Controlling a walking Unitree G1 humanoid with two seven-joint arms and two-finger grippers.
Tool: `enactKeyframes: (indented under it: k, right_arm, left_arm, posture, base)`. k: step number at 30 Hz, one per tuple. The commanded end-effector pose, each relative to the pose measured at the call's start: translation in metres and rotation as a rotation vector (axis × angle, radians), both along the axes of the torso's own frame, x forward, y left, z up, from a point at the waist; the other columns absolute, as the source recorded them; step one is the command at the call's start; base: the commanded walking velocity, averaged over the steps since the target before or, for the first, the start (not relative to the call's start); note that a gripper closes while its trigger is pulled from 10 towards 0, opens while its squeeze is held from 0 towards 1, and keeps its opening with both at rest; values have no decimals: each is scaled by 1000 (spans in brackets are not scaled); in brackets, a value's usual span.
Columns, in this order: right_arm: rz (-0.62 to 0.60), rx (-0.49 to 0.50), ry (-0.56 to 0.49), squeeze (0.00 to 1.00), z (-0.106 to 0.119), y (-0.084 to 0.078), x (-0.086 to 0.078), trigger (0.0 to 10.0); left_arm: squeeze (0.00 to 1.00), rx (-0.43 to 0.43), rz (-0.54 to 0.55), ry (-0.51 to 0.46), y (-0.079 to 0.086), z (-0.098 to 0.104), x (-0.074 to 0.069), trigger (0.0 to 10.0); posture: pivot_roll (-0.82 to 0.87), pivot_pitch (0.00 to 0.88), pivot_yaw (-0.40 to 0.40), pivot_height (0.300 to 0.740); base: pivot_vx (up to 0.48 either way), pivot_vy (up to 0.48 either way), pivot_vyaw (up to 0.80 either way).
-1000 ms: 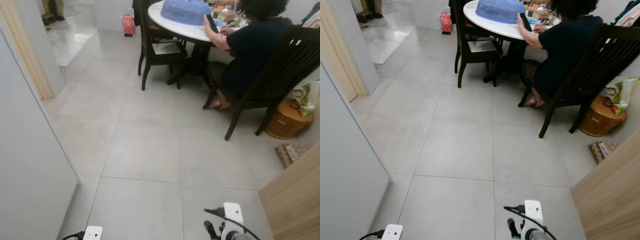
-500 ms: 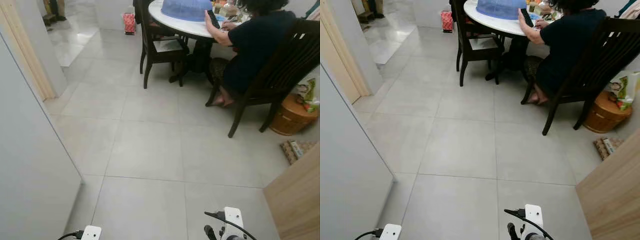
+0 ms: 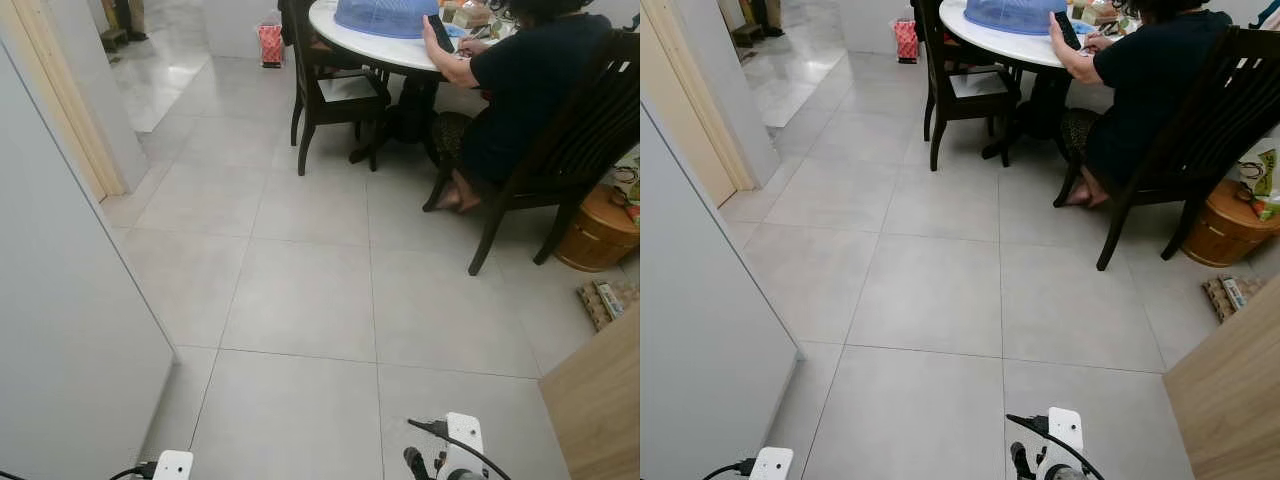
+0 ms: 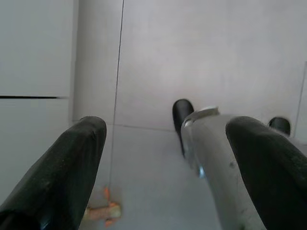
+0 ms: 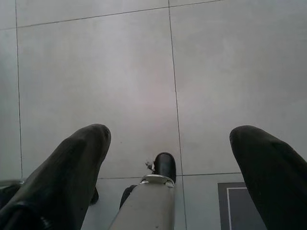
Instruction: Restocking fridge
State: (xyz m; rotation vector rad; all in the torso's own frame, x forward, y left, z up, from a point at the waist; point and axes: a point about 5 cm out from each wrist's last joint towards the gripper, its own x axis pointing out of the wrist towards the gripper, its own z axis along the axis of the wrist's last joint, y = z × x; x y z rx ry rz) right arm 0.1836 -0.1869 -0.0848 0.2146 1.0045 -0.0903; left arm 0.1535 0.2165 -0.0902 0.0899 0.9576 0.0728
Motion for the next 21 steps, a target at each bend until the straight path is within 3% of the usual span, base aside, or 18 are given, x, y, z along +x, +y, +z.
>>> enactKeyframes:
  k: [1,15,21]
  right_arm:
    - [-16,-7,-17,0,2,-3,2,10000]
    - [-4,-9,-13,0,1,-5,1,10000]
    - [-3,-12,-15,0,2,-5,2,10000]
  left_arm:
    - [0,-8,21,0,0,-2,-4,10000]
    - [0,-41,54,-190,-2,9,7,10000]
    - [0,-90,131,-270,-1,13,9,10000]
  posture:
    - [-13,0,-63,740]
    - [-14,0,-63,740]
    - [-14,0,-67,740]
  base:
    - [0,0,0]
    - [0,0,0]
    - [0,0,0]
